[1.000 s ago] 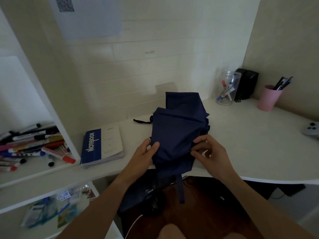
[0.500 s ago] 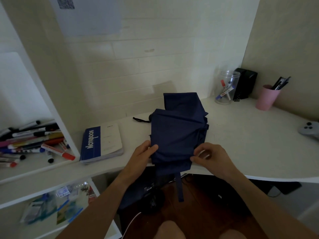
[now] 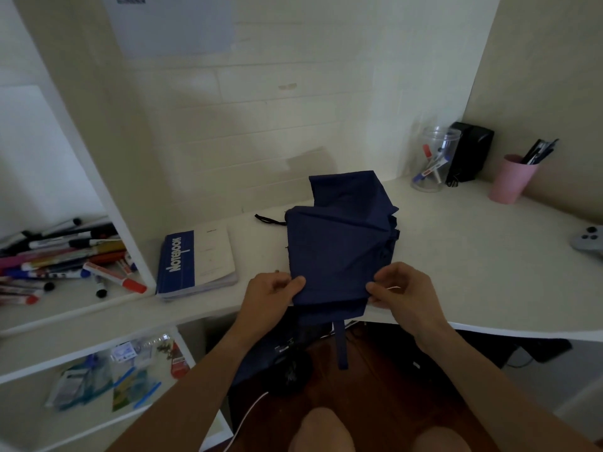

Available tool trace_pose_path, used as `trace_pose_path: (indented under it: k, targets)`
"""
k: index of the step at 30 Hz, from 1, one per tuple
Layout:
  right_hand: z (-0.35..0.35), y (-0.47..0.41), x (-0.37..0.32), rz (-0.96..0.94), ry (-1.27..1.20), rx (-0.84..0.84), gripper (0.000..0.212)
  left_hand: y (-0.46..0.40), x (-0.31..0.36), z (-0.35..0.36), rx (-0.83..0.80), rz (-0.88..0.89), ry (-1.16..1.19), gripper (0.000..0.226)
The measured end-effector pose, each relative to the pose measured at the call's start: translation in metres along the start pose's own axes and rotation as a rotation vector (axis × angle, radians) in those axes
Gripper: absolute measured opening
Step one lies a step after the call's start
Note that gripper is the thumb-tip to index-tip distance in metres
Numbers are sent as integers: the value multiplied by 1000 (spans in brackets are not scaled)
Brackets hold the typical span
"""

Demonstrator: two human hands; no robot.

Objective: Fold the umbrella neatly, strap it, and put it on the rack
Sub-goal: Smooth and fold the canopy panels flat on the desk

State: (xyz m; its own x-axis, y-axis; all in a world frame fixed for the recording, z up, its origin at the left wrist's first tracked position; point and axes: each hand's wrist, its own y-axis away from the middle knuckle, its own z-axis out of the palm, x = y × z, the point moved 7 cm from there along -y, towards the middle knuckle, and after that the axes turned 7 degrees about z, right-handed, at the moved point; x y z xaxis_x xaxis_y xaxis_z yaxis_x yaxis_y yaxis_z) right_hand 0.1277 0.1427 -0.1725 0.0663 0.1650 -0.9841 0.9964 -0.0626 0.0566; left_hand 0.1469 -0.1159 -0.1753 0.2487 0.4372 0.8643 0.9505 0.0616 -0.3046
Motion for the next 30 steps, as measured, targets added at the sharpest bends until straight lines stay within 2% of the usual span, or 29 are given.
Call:
trace_pose_path:
  k: [3, 5, 10, 15, 19, 22, 28, 30]
  targets:
    - [0, 2, 1, -95, 270, 29, 11, 3, -2, 0, 16, 112, -228, 45]
    - [3, 5, -1, -161, 449, 43, 14, 6, -7, 2, -4, 151, -298, 36]
    - [10, 8, -3, -181, 681, -30, 17, 13, -10, 8, -90, 233, -458, 36]
    - [12, -16, -45, -498, 684, 102, 15, -10, -10, 11, -142, 203, -493, 36]
    - [20, -67, -34, -373, 814, -7, 34, -33, -9, 13, -167, 130, -413, 40]
    - [17, -78, -38, -326, 810, -31, 39, -40, -12, 16, -176, 96, -395, 37]
    - [18, -19, -36, -587, 851, -113, 30, -29, -21, 12, -241, 68, -344, 29]
    - [16, -3, -29, -717, 891, -79, 24, -27, -17, 8, -224, 56, -299, 30]
